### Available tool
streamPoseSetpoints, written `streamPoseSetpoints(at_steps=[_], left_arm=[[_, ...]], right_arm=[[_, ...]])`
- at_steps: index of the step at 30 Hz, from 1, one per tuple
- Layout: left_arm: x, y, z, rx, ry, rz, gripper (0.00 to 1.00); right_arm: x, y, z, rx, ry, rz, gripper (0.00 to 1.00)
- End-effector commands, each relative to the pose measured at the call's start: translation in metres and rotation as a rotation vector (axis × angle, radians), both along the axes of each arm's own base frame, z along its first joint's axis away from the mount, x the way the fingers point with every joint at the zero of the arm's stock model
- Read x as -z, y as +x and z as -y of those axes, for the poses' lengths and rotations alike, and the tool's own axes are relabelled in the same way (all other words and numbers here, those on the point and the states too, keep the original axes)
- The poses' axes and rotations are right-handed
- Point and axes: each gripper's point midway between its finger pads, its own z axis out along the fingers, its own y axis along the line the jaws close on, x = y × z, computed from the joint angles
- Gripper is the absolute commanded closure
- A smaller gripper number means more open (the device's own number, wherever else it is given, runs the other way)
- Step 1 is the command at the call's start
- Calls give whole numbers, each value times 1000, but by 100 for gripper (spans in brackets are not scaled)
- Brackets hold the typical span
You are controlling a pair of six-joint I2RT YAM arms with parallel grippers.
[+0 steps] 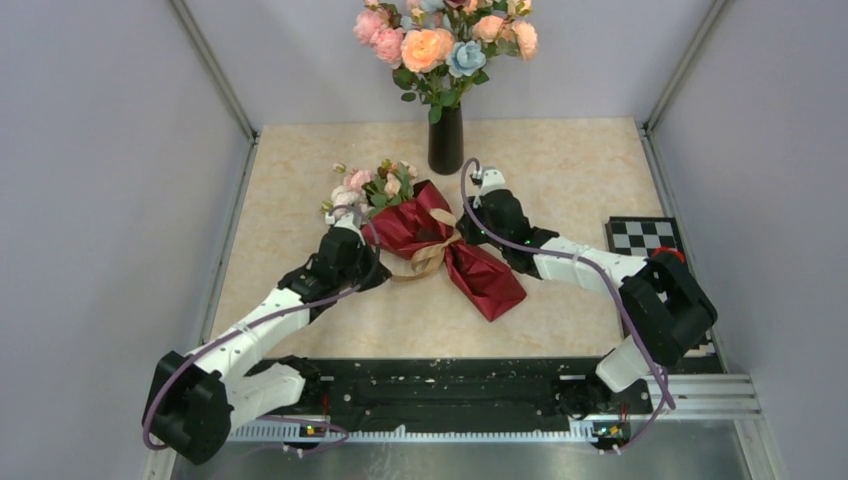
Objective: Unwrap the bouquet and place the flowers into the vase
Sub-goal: Untie the ribbon from the wrapping paper.
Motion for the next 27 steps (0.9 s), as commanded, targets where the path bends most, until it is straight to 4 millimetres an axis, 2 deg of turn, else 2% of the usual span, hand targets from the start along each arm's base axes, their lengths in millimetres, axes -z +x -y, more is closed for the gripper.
streamPoseSetpoints(at_steps=[1, 5, 10, 18, 27], left_arm=[[1, 8, 1, -26, -12, 35, 100], [16, 7, -9, -71, 30, 3, 100], [33, 0, -10, -74, 44, -53, 100], [40, -2, -25, -130, 86, -54, 100], [43, -5, -30, -143, 96, -60, 100]], right_arm=[[-26, 18, 6, 58, 29, 93, 100], [-20, 23, 18, 123, 8, 100, 100], [-7, 27, 31, 194, -23, 94, 100], [5, 34, 43, 238, -47, 82, 100], [10, 35, 49, 249, -47, 72, 100]])
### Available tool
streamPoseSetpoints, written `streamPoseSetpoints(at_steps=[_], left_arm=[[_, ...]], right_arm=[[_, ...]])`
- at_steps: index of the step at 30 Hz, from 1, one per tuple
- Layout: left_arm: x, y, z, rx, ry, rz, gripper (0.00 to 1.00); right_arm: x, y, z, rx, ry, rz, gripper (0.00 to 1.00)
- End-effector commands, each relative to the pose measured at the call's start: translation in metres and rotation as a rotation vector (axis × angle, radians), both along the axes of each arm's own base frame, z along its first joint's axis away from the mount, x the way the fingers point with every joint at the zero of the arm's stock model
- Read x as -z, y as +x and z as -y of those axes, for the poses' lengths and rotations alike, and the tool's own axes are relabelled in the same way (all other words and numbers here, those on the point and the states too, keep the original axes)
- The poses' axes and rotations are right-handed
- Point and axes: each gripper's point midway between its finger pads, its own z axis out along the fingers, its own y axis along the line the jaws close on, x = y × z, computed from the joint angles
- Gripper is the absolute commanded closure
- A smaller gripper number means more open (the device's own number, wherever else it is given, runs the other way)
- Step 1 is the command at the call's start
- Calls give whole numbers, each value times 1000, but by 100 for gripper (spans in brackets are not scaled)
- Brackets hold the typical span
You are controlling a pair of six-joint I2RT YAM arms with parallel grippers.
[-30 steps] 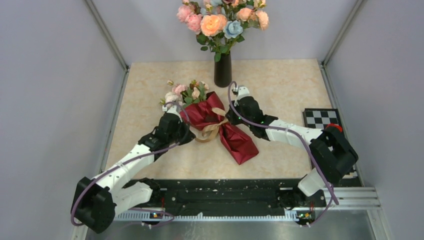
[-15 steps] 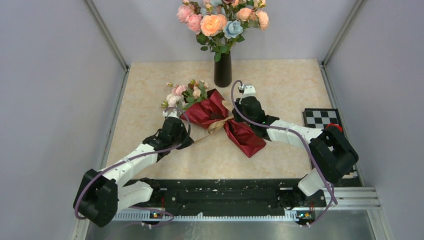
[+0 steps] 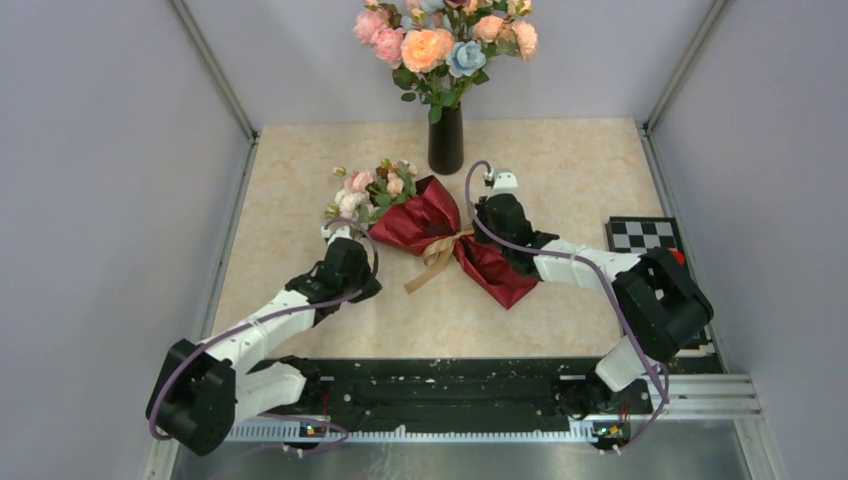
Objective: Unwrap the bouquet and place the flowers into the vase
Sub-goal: Untie the ribbon from the wrapping paper.
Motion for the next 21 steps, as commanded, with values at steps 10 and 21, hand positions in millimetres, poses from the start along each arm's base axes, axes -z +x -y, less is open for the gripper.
streamPoseSetpoints(at_steps=[10, 21], left_arm=[[-41, 19, 60, 286, -168, 238, 63], [-37, 35, 109, 471, 67, 406, 33]], right_arm=[[-10, 4, -8, -25, 84, 25, 100], [-12, 2, -11, -39, 103, 27, 100]])
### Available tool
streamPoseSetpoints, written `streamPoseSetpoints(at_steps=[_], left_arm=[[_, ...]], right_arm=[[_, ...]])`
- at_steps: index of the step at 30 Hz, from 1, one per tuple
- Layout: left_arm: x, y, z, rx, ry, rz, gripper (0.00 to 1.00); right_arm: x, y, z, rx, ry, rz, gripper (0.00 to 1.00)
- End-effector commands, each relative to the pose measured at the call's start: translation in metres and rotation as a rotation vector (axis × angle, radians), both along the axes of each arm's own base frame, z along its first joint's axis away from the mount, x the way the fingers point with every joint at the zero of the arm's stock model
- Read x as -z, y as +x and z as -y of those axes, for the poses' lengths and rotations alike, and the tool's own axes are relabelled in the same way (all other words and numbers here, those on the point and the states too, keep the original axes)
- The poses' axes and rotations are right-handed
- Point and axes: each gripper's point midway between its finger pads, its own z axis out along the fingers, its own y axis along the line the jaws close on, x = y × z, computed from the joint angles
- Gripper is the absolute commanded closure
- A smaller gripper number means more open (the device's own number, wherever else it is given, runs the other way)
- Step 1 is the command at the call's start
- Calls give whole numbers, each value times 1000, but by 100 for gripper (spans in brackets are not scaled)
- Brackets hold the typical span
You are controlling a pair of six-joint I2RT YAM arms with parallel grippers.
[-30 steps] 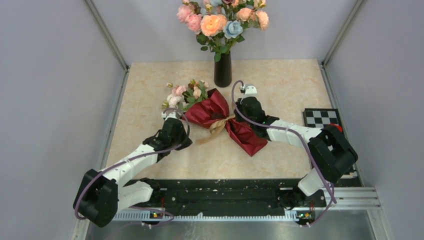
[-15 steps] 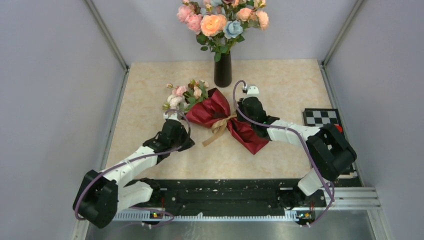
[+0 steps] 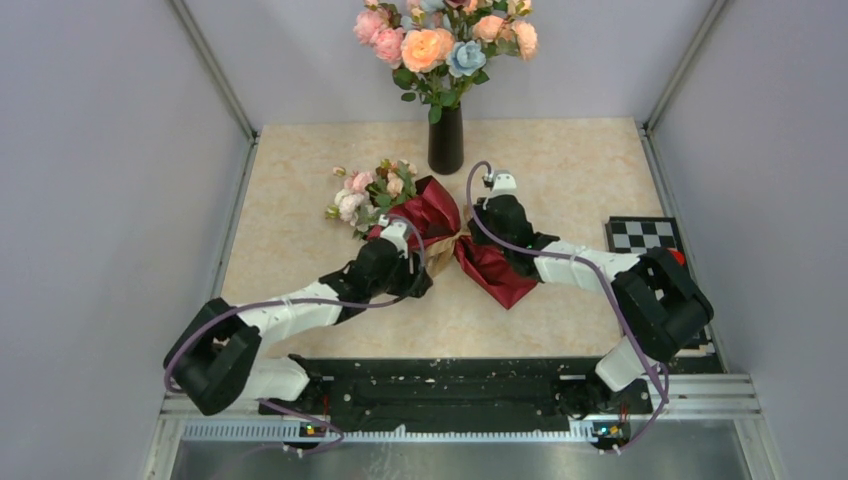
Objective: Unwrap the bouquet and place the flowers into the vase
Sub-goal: Untie the ribbon from the wrapping paper.
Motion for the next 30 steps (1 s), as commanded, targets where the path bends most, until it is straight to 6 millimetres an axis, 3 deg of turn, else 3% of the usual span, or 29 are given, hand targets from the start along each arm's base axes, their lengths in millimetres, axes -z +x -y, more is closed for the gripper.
streamPoseSetpoints(at_steps=[1, 8, 15, 19, 30], left_arm=[[-28, 31, 28, 18, 57, 213, 32], [-18, 51, 49, -47, 188, 257, 34], [-7, 56, 74, -27, 133, 204, 42], [-2, 60, 70, -90, 156, 179, 44], [5, 29, 74, -177, 161, 112, 42]], right_arm=[[-11, 6, -1, 7, 45, 36, 100], [-12, 5, 0, 7, 55, 36, 100], [-15, 5, 4, 10, 68, 42, 100], [-14, 6, 7, 13, 71, 40, 100], [-12, 7, 10, 14, 86, 34, 100]])
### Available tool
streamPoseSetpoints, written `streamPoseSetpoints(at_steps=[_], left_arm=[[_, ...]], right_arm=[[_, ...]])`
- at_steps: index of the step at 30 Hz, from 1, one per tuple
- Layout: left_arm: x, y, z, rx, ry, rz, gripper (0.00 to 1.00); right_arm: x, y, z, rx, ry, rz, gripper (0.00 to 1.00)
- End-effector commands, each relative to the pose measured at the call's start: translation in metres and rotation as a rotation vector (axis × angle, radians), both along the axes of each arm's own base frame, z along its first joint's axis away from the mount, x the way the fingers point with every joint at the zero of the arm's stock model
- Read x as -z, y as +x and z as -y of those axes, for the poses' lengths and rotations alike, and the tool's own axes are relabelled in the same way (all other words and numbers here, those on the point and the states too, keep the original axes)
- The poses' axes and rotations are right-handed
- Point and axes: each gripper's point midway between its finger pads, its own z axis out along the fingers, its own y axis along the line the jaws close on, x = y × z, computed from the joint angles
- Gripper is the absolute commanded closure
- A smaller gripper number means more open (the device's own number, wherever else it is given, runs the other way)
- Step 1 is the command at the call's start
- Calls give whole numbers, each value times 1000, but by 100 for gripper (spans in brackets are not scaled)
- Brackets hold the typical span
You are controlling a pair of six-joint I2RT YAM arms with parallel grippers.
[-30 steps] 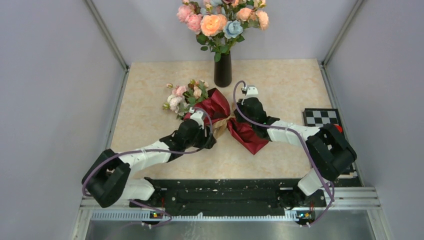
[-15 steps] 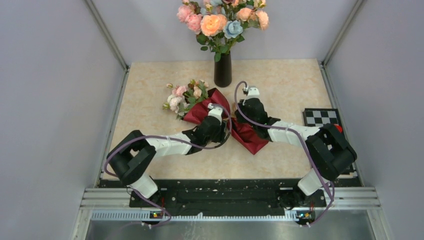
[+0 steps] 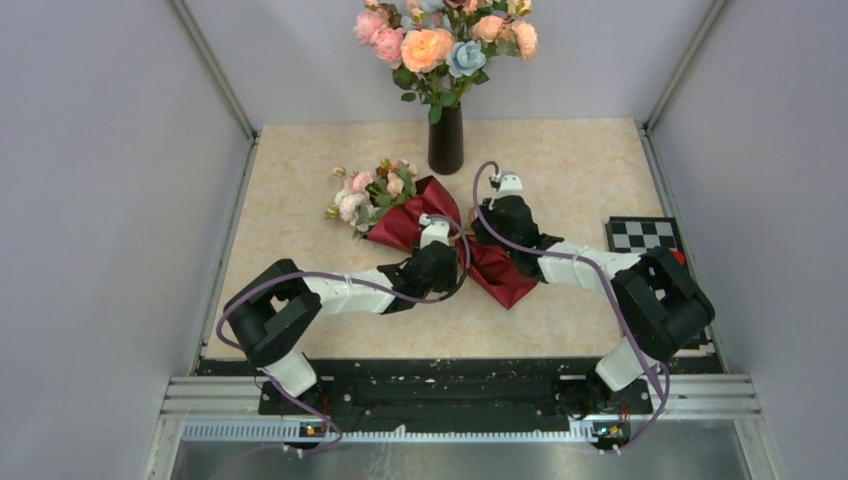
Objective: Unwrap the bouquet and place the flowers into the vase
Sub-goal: Untie the ribbon from the wrapping paper.
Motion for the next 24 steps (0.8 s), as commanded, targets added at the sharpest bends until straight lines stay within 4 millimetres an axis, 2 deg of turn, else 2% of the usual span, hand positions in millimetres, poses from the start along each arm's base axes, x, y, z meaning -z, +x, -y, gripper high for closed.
streamPoseSetpoints(at_steps=[1, 6, 15, 24], left_arm=[[-17, -5, 10, -70, -55, 14, 42], [-22, -3, 20, -58, -73, 21, 42], [-24, 17, 22, -90, 1, 80, 46], [-28, 32, 32, -87, -41, 94, 49]], right_arm=[[-20, 5, 0, 7, 55, 49, 100], [-20, 5, 0, 3, 61, 45, 100], [-21, 4, -1, 0, 71, 43, 100], [-20, 3, -1, -1, 73, 42, 100]])
